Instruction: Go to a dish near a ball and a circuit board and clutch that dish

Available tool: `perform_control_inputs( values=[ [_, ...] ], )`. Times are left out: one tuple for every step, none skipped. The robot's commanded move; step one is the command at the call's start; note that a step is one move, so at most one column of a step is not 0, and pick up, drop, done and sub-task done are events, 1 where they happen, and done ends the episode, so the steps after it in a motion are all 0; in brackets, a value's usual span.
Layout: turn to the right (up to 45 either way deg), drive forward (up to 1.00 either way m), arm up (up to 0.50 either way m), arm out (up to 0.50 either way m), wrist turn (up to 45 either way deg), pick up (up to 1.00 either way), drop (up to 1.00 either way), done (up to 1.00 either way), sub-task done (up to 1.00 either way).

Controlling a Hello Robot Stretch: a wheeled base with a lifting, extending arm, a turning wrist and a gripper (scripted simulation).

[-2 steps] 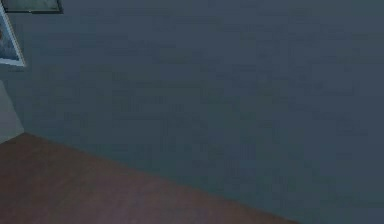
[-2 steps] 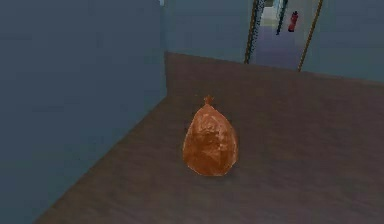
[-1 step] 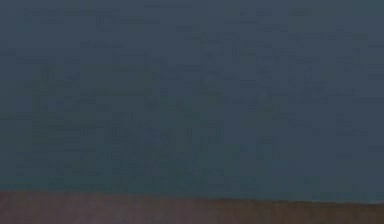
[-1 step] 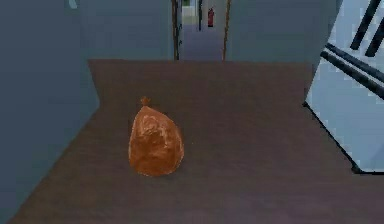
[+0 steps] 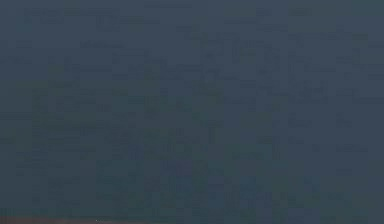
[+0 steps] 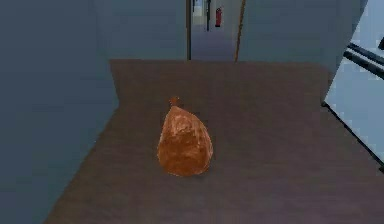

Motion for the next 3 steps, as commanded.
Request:
perform_control_inputs(
  values=[
    [-45.0,0.00,0.00,0.00,0.0,0.00,0.00,0.00,0.00],
    [-30.0,0.00,0.00,0.00,0.0,0.00,0.00,0.00,0.00],
    [0.0,1.00,0.00,0.00,0.0,0.00,0.00,0.00,0.00]
  ],
)
